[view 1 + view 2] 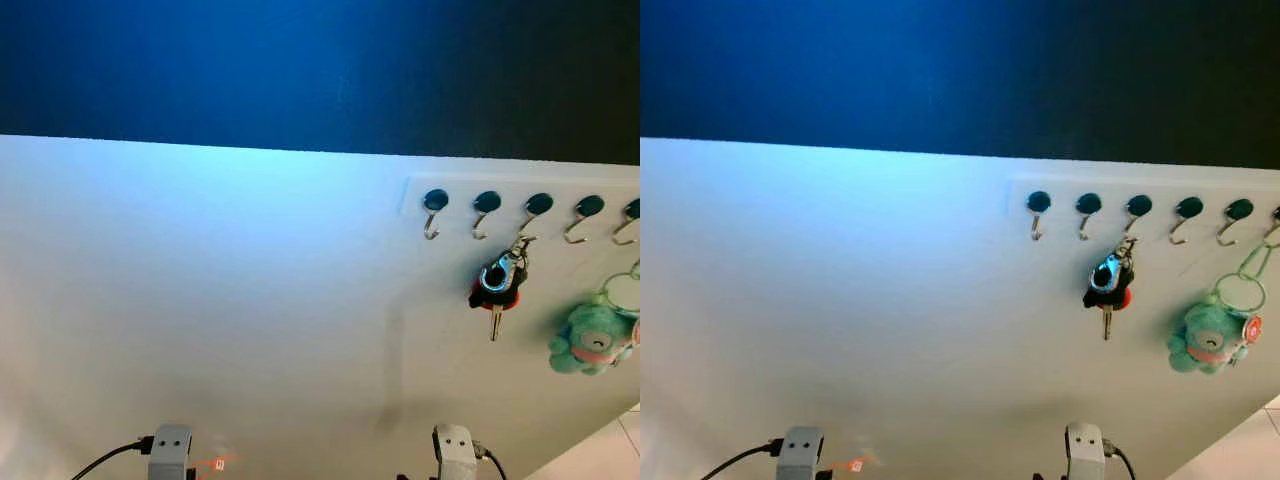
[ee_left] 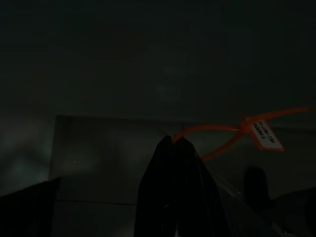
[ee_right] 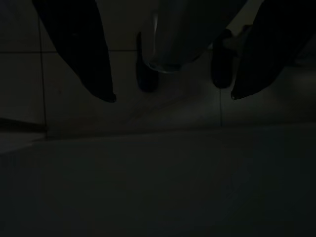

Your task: Hang keys on a hook

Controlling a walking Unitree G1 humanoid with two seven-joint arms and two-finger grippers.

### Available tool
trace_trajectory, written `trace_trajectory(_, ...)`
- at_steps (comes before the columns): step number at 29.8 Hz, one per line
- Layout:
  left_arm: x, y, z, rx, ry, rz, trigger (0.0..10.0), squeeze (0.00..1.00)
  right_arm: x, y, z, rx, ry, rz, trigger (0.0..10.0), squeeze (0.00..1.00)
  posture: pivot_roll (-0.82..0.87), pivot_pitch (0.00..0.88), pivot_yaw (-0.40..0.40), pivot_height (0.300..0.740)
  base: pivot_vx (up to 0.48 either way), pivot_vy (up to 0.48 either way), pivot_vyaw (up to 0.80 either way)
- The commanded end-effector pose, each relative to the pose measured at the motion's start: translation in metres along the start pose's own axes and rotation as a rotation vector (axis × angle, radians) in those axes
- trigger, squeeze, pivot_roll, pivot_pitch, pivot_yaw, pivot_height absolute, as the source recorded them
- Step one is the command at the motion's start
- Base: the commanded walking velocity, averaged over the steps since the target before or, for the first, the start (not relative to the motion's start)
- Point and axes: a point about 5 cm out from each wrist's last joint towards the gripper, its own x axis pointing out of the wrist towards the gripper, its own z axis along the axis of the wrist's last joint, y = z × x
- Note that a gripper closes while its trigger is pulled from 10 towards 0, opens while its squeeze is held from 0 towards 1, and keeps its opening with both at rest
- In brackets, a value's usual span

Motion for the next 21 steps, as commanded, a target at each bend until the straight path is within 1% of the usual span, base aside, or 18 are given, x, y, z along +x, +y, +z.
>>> trace_trajectory(1, -0.002, 0.002, -0.006, -0.007, 0.026, 0.007, 10.0, 0.0, 0.0, 0.002, -0.003, 0.004, 0.015, 0.004, 10.0, 0.0, 0.06, 0.0, -0.024, 0.74, -0.352, 0.0, 0.0)
trace_trajectory(5, -0.001, 0.0, -0.005, -0.001, 0.026, -0.004, 10.0, 0.0, 0.0, 0.003, -0.003, 0.002, 0.016, 0.008, 10.0, 0.0, 0.06, 0.0, -0.022, 0.74, -0.369, 0.0, 0.0)
trace_trajectory(11, -0.001, 0.001, -0.003, 0.002, 0.014, -0.01, 10.0, 0.0, 0.0, 0.003, -0.004, 0.0, 0.018, 0.011, 10.0, 0.0, 0.06, 0.0, -0.023, 0.74, -0.376, 0.0, 0.0)
trace_trajectory(15, 0.0, 0.001, 0.001, 0.027, -0.005, -0.019, 10.0, 0.0, 0.0, 0.003, -0.004, -0.002, 0.02, 0.013, 10.0, 0.0, 0.06, 0.0, -0.022, 0.74, -0.347, 0.0, 0.0)
trace_trajectory(19, 0.002, -0.001, 0.006, 0.043, -0.02, -0.021, 10.0, 0.0, 0.0, 0.004, -0.005, -0.002, 0.022, 0.015, 10.0, 0.0, 0.07, 0.0, -0.02, 0.74, 0.0, 0.0, 0.0)
trace_trajectory(21, 0.005, -0.005, 0.014, 0.066, -0.045, -0.034, 10.0, 0.0, 0.0, 0.005, -0.005, 0.002, 0.023, 0.018, 10.0, 0.0, 0.07, 0.0, -0.017, 0.74, 0.0, 0.0, 0.0)
